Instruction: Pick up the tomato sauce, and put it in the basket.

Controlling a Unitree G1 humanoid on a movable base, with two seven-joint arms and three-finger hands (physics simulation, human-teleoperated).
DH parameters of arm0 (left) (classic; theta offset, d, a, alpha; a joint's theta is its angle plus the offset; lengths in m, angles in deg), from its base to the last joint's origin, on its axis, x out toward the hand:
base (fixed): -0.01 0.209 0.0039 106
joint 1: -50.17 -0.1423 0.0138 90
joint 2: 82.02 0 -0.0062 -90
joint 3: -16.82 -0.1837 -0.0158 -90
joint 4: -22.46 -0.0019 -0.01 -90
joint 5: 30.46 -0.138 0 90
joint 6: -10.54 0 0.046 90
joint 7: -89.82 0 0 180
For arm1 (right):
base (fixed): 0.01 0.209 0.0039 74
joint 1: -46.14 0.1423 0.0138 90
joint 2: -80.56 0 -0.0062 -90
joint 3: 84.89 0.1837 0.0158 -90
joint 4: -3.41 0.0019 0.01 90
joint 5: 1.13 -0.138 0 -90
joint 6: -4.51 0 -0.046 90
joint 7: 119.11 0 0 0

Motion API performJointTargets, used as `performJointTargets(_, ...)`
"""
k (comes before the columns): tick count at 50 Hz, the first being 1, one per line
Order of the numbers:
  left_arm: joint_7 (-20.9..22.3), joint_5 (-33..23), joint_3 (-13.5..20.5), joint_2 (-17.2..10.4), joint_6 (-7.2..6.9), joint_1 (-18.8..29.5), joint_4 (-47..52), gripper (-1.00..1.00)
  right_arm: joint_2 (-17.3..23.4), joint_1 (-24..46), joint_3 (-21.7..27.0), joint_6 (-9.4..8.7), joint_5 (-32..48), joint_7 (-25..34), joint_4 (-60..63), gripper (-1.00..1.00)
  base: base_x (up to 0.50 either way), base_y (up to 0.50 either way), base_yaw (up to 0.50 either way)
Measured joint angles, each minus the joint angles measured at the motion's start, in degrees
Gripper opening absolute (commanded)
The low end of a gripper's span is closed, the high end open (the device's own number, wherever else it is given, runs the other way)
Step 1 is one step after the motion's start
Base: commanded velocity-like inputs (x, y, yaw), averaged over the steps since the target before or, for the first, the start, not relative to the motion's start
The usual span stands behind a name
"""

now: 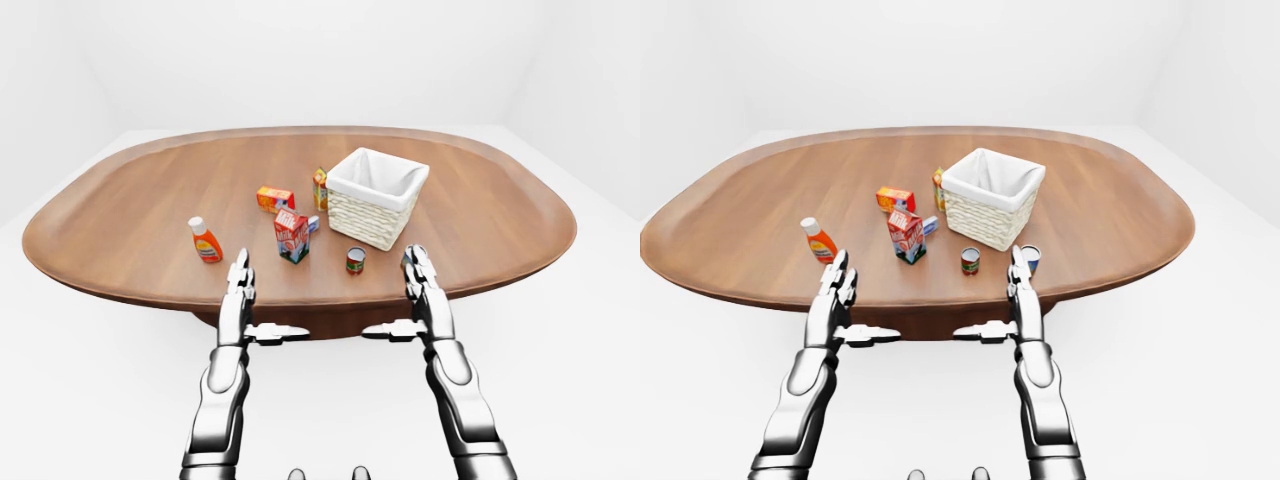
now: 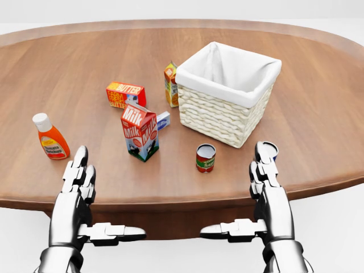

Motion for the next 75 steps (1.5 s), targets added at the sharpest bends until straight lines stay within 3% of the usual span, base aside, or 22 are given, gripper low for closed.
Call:
performJointTargets(10, 0.6, 0.1, 0.8, -0.4, -1.16, -0.2, 1.5, 1.0, 0.3, -1.0, 0.6, -0.82, -0.4, 0.8, 2.4, 1.0, 0.0, 0.0, 0.0)
performJointTargets(17, 0.6, -0.7, 0.8, -0.6, -5.0, -1.0, 6.6, 1.0, 0.5, -1.2, 1.4, -5.11, -1.6, 1.1, 7.6, 1.0, 0.0, 0.0, 0.0)
performJointTargets(41, 0.9, -1.9, 1.1, -0.6, -5.04, -1.9, 14.3, 1.0, 0.9, -1.4, 2.8, -5.11, -3.4, 1.9, 14.8, 1.0, 0.0, 0.0, 0.0)
performJointTargets(57, 1.0, -2.1, 0.9, -0.5, -5.04, -2.2, 14.7, 1.0, 0.9, -2.6, 3.2, -5.11, -5.7, 4.0, 18.0, 1.0, 0.49, -0.01, 0.0)
performJointTargets(64, 1.0, -2.1, 0.8, -0.4, -5.04, -2.0, 14.5, 1.0, 0.9, -2.6, 3.1, -5.11, -5.6, 4.2, 18.0, 1.0, 0.02, 0.0, 0.0)
performJointTargets(75, 0.9, -2.2, 0.7, -0.6, -5.04, -2.2, 14.4, 1.0, 0.7, -2.7, 3.0, -5.11, -5.5, 4.5, 17.9, 1.0, 0.0, -0.48, 0.0)
